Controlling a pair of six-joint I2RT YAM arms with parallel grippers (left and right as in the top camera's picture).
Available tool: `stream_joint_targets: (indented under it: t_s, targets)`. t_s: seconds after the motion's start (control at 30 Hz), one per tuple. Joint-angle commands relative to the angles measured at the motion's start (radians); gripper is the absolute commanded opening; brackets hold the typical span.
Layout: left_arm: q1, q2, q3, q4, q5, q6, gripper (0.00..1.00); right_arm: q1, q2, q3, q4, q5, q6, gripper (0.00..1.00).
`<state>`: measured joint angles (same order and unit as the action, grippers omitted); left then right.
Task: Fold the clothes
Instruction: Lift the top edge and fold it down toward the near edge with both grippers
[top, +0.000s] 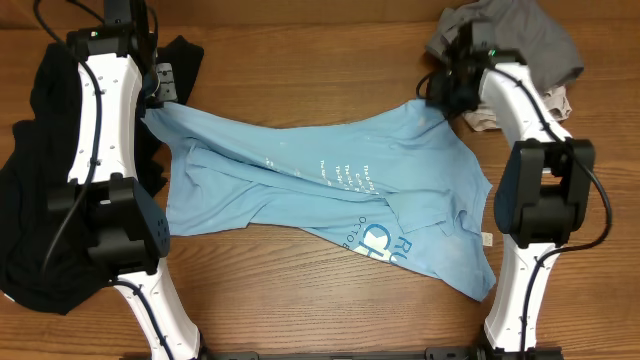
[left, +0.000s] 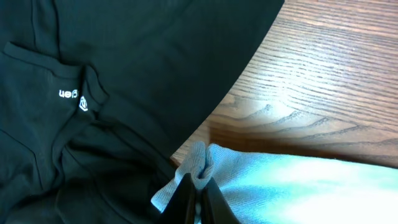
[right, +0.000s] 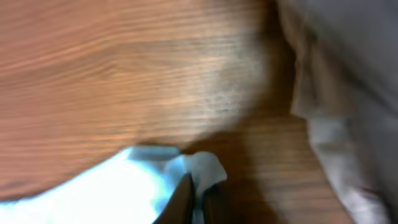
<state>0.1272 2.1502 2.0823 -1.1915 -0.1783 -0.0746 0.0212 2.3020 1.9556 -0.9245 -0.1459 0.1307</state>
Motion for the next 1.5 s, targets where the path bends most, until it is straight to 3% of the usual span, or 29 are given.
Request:
stream_joint_targets:
  t_s: [0.0, 0.27, 0.63, 0.83, 1.13, 1.47]
  targets:
    - [0.011, -0.026, 0.017, -0.002, -0.023, 0.0, 0.04, -0.029, -0.019, 0.177, -0.115, 0.003, -0.002, 0.04]
    - [0.025, -0.026, 0.08, -0.11, -0.004, -0.039, 0.04, -0.106, -0.048, 0.389, -0.551, 0.002, -0.001, 0.04]
    - [0.097, -0.026, 0.198, -0.291, 0.082, -0.061, 0.04, -0.208, -0.166, 0.396, -0.77, -0.035, -0.002, 0.04]
    - [0.121, -0.026, 0.178, -0.369, 0.077, -0.048, 0.04, -0.209, -0.227, 0.304, -0.769, -0.03, -0.004, 0.04]
    - [0.113, -0.026, 0.148, -0.498, 0.082, -0.026, 0.04, -0.216, -0.377, -0.078, -0.654, 0.014, -0.004, 0.04]
    - [0.101, -0.028, -0.092, -0.479, 0.082, 0.0, 0.04, -0.216, -0.44, -0.381, -0.533, 0.009, -0.001, 0.04]
